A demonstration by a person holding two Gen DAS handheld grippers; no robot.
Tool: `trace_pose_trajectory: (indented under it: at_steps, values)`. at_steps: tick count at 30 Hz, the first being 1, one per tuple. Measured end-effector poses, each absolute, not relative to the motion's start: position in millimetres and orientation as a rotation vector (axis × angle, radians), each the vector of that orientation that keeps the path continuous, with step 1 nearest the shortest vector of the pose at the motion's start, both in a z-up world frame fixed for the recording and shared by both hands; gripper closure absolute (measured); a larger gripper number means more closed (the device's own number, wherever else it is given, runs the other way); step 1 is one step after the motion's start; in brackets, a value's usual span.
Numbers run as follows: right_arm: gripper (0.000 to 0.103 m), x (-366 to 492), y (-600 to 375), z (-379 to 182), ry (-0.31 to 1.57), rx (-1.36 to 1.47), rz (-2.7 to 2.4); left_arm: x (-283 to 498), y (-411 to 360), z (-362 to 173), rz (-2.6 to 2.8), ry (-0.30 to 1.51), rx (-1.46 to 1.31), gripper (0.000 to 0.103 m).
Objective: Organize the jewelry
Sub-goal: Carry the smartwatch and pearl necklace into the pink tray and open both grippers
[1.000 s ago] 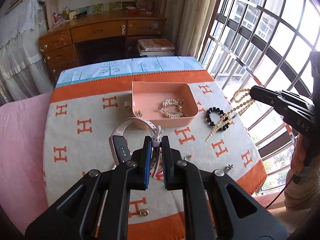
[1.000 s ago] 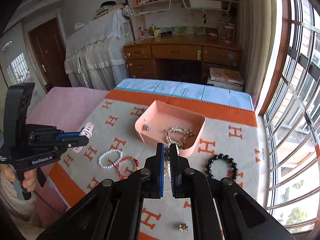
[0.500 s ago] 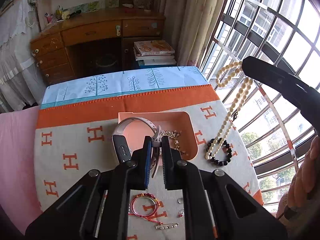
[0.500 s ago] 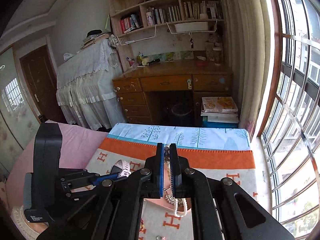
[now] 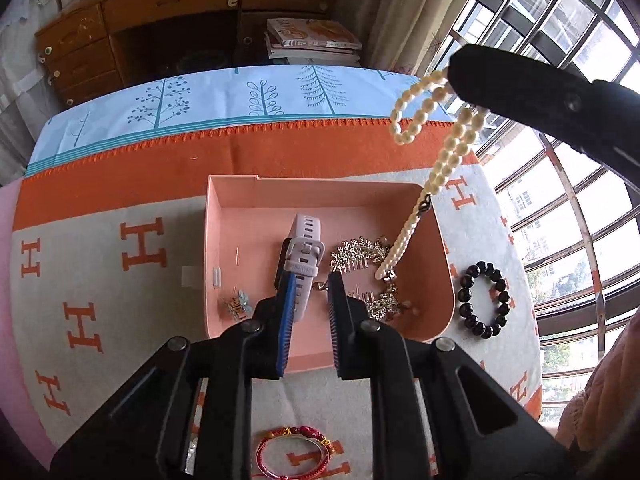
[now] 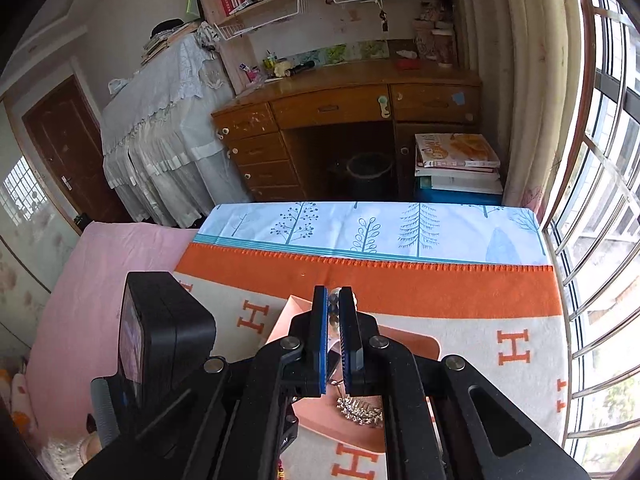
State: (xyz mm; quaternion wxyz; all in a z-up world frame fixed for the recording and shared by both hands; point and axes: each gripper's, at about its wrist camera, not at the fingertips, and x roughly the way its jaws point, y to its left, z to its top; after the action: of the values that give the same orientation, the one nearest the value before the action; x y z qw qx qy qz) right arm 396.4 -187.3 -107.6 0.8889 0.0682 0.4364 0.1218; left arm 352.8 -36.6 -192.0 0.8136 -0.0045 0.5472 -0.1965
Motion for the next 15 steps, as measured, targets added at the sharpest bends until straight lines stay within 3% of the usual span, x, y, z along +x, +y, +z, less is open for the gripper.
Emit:
trace_pose_trajectory:
  at_steps: [15]
  values:
    - [0.098,446,-135,-170,0.961,0.118,0.269,313,26,-177,-0.383,1.135,-0.107,0.09]
